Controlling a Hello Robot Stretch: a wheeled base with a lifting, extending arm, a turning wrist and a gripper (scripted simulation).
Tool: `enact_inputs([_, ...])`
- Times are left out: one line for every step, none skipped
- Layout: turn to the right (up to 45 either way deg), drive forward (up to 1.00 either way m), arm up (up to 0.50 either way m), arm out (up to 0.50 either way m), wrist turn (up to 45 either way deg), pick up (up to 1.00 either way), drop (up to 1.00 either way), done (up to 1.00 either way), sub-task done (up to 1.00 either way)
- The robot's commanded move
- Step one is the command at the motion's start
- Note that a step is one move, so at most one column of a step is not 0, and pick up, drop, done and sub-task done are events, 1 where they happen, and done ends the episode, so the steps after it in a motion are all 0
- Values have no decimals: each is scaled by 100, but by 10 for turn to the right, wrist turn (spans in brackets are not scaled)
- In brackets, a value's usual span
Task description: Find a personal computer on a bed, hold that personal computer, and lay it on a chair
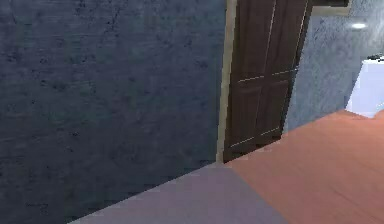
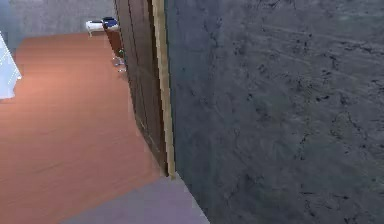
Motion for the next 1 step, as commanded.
enact_inputs([-300, 0, 0, 0, 0, 0, 0, 0, 0])
